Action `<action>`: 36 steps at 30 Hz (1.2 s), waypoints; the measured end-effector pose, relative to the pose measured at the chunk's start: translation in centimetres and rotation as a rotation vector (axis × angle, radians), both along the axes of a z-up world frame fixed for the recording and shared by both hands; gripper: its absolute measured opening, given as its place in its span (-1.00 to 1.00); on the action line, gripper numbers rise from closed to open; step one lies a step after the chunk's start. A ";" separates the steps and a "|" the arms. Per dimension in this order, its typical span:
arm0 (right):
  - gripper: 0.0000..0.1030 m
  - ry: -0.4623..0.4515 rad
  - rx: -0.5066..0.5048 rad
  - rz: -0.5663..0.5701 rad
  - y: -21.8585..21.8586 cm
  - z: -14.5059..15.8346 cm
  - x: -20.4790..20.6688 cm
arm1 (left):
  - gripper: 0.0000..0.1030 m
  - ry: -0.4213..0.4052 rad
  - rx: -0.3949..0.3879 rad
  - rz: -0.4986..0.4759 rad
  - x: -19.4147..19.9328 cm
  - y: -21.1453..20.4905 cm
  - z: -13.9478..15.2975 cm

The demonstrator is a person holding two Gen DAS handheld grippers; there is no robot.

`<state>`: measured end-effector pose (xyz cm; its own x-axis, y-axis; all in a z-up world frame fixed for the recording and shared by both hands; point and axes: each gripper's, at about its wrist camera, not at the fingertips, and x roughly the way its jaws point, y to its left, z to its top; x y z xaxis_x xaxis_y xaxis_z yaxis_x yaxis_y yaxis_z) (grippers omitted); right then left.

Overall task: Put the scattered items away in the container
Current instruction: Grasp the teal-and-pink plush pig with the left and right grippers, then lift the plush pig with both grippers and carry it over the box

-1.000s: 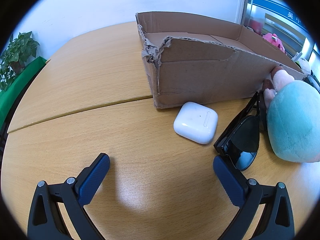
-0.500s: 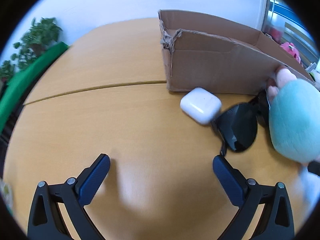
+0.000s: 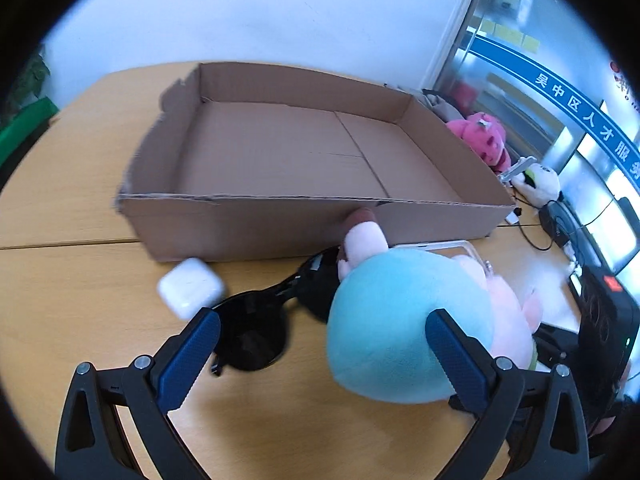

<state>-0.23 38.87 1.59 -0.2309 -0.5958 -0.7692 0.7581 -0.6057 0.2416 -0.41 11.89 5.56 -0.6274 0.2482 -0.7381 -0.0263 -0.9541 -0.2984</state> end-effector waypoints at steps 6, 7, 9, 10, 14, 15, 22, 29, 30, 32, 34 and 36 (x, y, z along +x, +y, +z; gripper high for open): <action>0.53 -0.026 0.003 0.037 2.1 -0.5 0.3 | 1.00 -0.040 0.154 -0.115 0.0 1.0 -1.6; 0.52 -0.025 0.005 0.045 2.1 -0.6 0.2 | 0.97 -0.047 0.197 -0.148 0.2 1.4 -1.9; 0.51 -0.013 0.014 0.060 1.9 -0.6 0.4 | 0.91 -0.071 0.209 -0.215 0.4 3.1 -2.6; 0.50 -0.006 0.017 0.072 1.8 -0.5 0.5 | 0.85 -0.085 0.188 -0.246 0.5 4.1 -3.0; 0.43 0.012 0.014 0.092 1.9 -0.4 0.8 | 0.79 -0.059 0.159 -0.249 1.0 5.3 -2.6; 0.42 0.009 0.005 0.094 2.1 -0.3 0.8 | 0.69 -0.059 0.176 -0.246 1.2 5.1 -2.5; 0.35 0.121 -0.040 0.119 2.5 3.6 1.8 | 0.57 0.049 0.148 -0.242 3.1 5.2 2.5; 0.33 0.322 -0.104 0.177 1.1 12.3 -0.2 | 0.57 0.241 0.046 -0.209 2.1 4.5 11.6; 0.33 0.359 -0.107 0.188 0.7 13.8 -0.5 | 0.57 0.270 0.020 -0.206 1.9 4.4 13.0; 0.33 0.449 -0.107 0.209 -0.3 17.2 -1.2 | 0.57 0.337 -0.035 -0.200 1.5 4.1 16.2; 0.33 0.529 -0.115 0.227 -1.4 20.8 -2.0 | 0.58 0.404 -0.075 -0.187 0.8 3.4 20.1; 0.33 0.597 -0.123 0.243 -2.5 24.2 -3.0 | 0.58 0.445 -0.088 -0.170 0.0 2.7 23.0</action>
